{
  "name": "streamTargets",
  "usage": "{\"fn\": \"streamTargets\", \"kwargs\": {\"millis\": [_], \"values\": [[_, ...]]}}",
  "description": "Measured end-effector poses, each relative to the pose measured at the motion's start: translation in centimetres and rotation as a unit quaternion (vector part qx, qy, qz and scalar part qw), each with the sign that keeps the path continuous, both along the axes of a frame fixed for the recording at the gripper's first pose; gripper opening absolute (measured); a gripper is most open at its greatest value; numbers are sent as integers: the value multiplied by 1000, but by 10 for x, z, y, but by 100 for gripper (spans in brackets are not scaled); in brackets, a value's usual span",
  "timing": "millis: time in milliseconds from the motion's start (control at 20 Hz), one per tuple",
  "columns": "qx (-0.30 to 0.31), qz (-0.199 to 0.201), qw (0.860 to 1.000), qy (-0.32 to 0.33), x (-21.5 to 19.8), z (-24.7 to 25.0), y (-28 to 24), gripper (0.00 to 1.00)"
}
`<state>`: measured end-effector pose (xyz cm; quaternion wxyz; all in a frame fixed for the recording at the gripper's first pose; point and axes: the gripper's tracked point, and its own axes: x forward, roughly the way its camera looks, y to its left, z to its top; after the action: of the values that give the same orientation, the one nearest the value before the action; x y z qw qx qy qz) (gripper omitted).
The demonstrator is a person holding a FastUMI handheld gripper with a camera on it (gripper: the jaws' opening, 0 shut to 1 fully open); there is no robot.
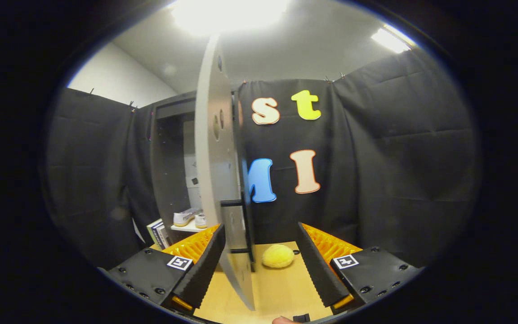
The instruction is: Open the shoe cabinet door, grab the shoes and put them into the shoe cabinet, then close the shoe cabinet door.
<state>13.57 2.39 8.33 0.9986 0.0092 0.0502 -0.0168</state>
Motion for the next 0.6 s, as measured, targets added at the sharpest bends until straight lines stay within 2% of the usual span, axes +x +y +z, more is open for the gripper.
{"fn": "streamTargets", "kwargs": {"millis": [150,250,400,450,600], "values": [[-13,-50,999,10,19,-10,-24,98],[-11,-68,997,27,30,-24,-31,98],[8,-59,997,52,37,-42,-19,98],[8,-57,997,42,39,-39,-17,95],[-9,-55,998,42,37,-39,-8,93]]}}
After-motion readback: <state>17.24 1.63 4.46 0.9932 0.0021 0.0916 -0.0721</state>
